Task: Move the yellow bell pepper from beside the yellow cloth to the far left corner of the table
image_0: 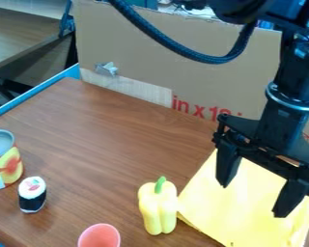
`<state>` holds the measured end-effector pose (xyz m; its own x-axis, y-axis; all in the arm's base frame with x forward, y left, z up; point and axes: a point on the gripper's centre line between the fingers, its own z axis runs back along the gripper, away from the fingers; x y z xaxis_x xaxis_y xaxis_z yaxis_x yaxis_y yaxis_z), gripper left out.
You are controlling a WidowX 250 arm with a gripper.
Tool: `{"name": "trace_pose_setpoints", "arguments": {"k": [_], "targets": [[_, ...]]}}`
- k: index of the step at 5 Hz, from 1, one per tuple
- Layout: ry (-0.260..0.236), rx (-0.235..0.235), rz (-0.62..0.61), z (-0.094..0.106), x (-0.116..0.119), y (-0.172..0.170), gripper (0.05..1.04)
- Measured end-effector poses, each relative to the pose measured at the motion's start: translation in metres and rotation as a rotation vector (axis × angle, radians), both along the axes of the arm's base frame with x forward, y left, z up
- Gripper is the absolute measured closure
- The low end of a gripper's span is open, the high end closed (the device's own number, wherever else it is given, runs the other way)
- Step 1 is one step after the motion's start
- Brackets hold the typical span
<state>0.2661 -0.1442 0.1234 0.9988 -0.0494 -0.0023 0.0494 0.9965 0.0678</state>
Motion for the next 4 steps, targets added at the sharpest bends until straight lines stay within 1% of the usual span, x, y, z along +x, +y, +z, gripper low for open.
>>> {"name": "trace_pose_setpoints", "arguments": {"k": [1, 2, 3, 4], "targets": [[0.023, 0.013, 0.003, -0.008, -0.002, 0.002, 0.083], [0.025, 0.040, 0.036, -0.004, -0.005, 0.027, 0.083], [0.041, 0.066, 0.087, -0.004, -0.010, 0.046, 0.083], [0.083, 0.079, 0.152, -0.010, -0.012, 0.067, 0.083]]}}
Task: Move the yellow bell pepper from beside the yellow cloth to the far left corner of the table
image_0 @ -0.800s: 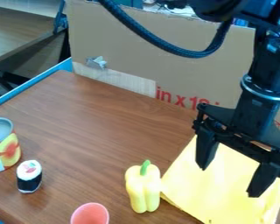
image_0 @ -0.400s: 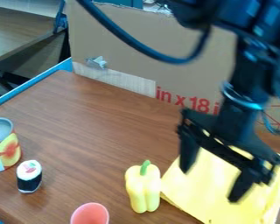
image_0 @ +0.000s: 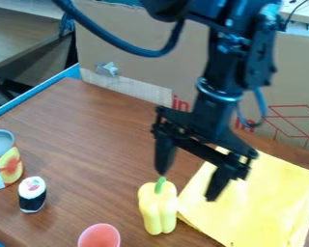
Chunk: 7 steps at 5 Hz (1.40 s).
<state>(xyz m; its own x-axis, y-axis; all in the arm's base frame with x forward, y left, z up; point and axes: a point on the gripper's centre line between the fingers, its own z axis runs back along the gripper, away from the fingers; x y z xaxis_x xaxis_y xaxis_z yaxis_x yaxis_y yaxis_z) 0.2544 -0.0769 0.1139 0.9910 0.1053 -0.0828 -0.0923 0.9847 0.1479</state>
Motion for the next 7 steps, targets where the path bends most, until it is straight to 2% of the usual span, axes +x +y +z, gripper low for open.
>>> {"name": "trace_pose_setpoints", "arguments": {"k": [1, 3, 4, 5, 6, 7], "targets": [[0.035, -0.026, 0.034, -0.003, -0.001, 0.015, 0.083], [0.071, -0.044, 0.068, -0.018, 0.002, 0.031, 0.083], [0.063, -0.072, 0.045, -0.026, 0.001, 0.029, 0.083], [0.056, -0.065, 0.043, -0.030, 0.003, 0.029, 0.083], [0.066, -0.051, 0.057, -0.034, 0.003, 0.031, 0.166], [0.064, -0.052, 0.063, -0.036, 0.002, 0.031, 0.422]]}}
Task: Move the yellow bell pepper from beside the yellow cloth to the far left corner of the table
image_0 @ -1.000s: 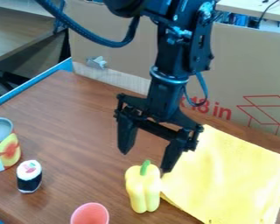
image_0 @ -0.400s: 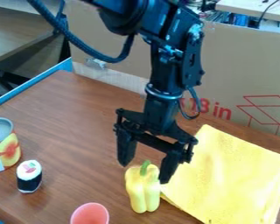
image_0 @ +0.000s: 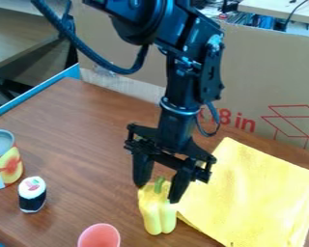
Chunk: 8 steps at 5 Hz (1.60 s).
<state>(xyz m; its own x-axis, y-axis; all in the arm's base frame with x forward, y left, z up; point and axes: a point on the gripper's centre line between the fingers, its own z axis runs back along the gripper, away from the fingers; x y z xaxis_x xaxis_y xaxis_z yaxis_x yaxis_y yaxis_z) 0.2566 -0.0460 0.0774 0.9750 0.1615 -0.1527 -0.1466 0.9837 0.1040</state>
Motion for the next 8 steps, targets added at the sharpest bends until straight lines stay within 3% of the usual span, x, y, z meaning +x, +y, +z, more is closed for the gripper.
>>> {"name": "trace_pose_setpoints", "arguments": {"k": [1, 2, 3, 4, 5, 6, 8], "targets": [[0.000, -0.013, -0.005, -0.001, -0.001, -0.001, 0.723], [-0.005, -0.039, -0.011, 0.001, -0.003, -0.005, 0.907], [-0.047, -0.033, 0.032, 0.023, 0.000, -0.002, 0.964], [-0.140, -0.039, 0.096, 0.055, 0.018, 0.021, 0.973], [-0.190, -0.040, 0.179, 0.072, 0.031, 0.057, 0.973], [-0.218, -0.031, 0.274, 0.071, 0.033, 0.094, 0.973], [-0.158, -0.020, 0.482, 0.056, 0.025, 0.170, 0.973]]}}
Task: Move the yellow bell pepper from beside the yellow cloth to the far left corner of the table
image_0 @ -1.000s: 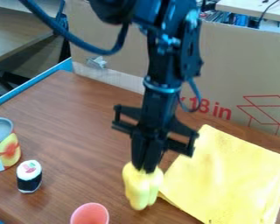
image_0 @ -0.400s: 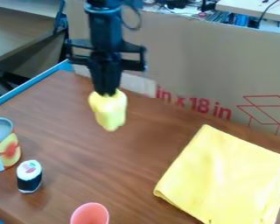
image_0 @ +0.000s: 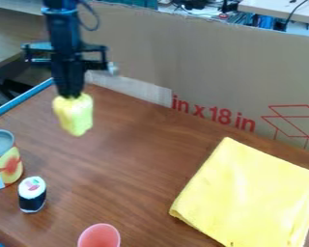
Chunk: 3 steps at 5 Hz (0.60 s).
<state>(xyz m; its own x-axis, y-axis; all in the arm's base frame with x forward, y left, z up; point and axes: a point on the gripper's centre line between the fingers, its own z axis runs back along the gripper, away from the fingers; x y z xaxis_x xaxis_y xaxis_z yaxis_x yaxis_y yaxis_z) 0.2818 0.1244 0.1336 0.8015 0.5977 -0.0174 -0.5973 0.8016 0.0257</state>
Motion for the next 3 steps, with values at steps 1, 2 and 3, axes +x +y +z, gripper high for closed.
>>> {"name": "trace_pose_setpoints", "arguments": {"k": [1, 2, 3], "targets": [[-0.015, 0.001, 0.039, -0.004, 0.006, 0.037, 0.973], [-0.006, -0.007, 0.085, -0.017, 0.013, 0.062, 0.973], [0.022, -0.002, 0.104, -0.035, 0.022, 0.077, 0.973]]}}
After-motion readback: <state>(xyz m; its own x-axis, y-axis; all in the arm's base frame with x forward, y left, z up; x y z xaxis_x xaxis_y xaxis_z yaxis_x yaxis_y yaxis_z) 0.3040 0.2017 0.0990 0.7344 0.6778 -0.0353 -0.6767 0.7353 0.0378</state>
